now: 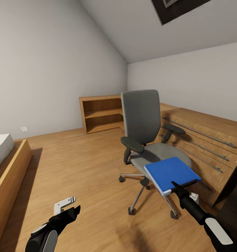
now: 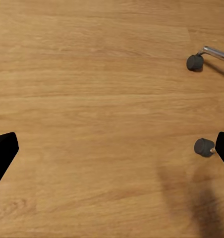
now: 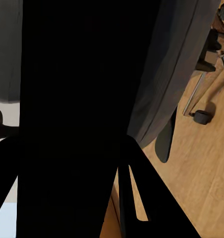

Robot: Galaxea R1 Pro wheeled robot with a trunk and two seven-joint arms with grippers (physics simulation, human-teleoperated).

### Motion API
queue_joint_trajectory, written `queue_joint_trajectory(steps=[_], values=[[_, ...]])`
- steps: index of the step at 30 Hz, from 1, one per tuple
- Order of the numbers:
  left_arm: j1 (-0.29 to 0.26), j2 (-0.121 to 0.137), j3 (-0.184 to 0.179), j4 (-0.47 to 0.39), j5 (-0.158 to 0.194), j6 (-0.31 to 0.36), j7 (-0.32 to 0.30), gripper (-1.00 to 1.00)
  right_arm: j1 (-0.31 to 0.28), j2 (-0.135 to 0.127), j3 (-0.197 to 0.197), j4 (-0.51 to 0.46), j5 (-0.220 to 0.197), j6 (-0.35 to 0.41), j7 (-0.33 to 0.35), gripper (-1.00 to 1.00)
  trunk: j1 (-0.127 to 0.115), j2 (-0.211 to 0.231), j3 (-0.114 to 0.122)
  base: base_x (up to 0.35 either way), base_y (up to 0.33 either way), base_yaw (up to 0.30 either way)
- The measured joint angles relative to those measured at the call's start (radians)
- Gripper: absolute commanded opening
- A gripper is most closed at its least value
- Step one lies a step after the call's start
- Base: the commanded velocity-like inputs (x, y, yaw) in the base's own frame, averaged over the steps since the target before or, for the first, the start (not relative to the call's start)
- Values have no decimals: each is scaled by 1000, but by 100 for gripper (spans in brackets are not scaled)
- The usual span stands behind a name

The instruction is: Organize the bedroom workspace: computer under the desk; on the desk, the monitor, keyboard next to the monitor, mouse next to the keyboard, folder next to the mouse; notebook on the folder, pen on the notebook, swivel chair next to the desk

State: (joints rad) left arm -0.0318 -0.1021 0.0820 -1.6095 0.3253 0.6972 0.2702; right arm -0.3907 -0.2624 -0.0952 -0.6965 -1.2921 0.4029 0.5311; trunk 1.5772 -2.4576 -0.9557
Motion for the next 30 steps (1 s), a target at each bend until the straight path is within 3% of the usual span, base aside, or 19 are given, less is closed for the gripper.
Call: queue_joint_trajectory(steps=[12,18,30], values=[[0,0,1,-1,0,1,1,100,0,-1,-3,-10,3,0,3,-100,-42,77,34,0,0,0],[0,0,2,-1,0,3,1,100,0,-4,-2,-92,10,-1,3,-100,-65,119,53,0,0,0],[-1,0,2,-1,0,3,2,100,0,-9,-2,-127,16,-3,-3,-100,-111,203,91,0,0,0]])
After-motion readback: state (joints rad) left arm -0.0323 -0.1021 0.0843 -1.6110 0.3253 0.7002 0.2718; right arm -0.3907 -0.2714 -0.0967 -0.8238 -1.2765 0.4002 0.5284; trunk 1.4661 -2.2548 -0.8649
